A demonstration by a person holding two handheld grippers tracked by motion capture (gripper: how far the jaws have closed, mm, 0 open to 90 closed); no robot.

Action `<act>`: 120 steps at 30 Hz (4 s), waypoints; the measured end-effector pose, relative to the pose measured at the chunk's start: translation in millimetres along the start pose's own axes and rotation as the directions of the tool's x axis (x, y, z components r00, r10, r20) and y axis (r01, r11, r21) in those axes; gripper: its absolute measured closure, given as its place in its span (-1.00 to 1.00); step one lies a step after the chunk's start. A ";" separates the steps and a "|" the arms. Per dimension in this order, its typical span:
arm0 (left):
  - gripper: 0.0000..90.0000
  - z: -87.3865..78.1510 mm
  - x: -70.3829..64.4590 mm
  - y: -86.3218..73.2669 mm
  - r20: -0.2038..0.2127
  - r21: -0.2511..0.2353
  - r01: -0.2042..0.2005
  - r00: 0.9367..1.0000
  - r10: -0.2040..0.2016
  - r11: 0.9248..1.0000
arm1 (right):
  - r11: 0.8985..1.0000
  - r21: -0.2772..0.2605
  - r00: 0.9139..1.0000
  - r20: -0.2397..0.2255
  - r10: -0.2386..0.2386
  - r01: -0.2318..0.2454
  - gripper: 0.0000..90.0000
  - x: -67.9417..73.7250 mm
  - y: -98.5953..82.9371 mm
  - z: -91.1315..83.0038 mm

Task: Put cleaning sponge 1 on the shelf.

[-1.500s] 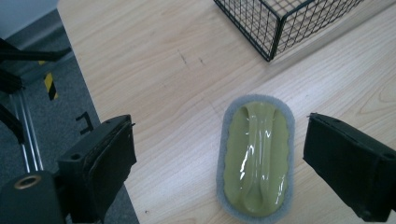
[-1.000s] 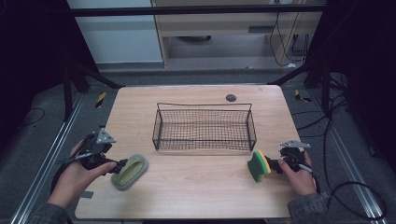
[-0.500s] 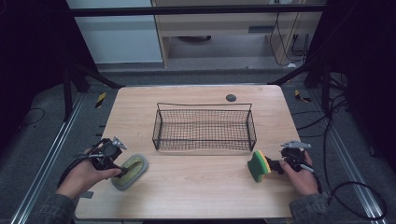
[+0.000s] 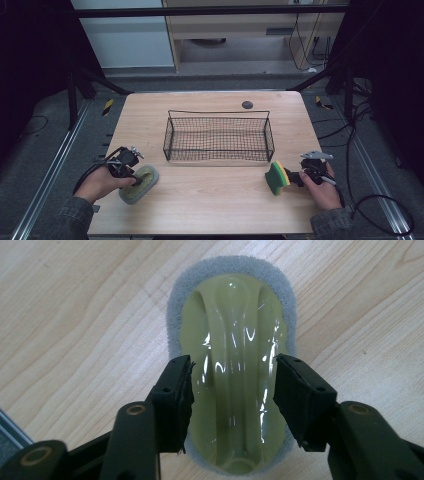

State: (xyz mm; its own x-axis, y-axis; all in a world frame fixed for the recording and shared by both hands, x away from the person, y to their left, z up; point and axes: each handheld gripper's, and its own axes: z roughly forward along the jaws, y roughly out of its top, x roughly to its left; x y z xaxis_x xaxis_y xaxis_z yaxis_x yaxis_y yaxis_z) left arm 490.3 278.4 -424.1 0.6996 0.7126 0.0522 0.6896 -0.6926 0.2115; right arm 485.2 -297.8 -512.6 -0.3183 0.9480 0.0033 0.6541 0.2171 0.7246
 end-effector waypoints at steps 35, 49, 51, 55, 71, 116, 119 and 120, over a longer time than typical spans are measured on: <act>0.57 -50.2 -15.8 -8.2 -0.216 -0.234 -0.138 0.973 0.087 0.963 | 1.000 -0.001 1.000 0.006 -0.006 0.006 -0.96 0.0 -0.6 0.1; 0.57 -80.6 -14.6 19.1 -0.336 -0.293 -0.243 0.932 0.138 0.925 | 1.000 0.000 1.000 -0.010 -0.002 0.002 -0.95 -1.1 -2.7 -3.0; 0.57 -82.7 -10.4 25.8 -0.333 -0.312 -0.251 0.932 0.142 0.917 | 1.000 0.000 1.000 -0.009 -0.004 0.004 -0.95 -0.9 -2.8 -2.9; 0.57 -91.8 -5.2 35.7 -0.345 -0.329 -0.281 0.924 0.163 0.901 | 1.000 0.001 1.000 -0.010 -0.004 0.004 -0.95 -0.9 -2.7 -2.9; 0.57 -95.6 -12.9 86.4 -0.451 -0.260 -0.396 0.856 0.252 0.881 | 1.000 0.005 1.000 0.004 0.001 -0.001 -0.99 0.9 1.8 2.5; 0.57 -74.2 -57.3 163.4 -0.484 -0.282 -0.552 0.788 0.380 0.785 | 1.000 0.002 1.000 -0.007 -0.016 0.016 -0.99 1.8 -1.1 -0.3; 0.57 -71.9 -58.9 164.2 -0.467 -0.278 -0.563 0.787 0.403 0.779 | 1.000 0.002 1.000 -0.007 -0.016 0.016 -0.99 1.8 -1.1 -0.3; 0.57 -71.0 -60.1 163.8 -0.465 -0.278 -0.572 0.783 0.413 0.772 | 1.000 0.002 1.000 -0.008 -0.017 0.017 -0.99 1.8 -1.1 -0.2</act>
State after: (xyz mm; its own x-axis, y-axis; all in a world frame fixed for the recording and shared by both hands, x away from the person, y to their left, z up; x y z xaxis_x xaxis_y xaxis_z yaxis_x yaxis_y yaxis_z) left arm 548.0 130.1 -323.4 0.7459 0.3240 0.5819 0.0799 -0.9109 0.4048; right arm 483.8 -296.4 -513.2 -0.3346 0.9423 -0.0032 0.6498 0.2332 0.7235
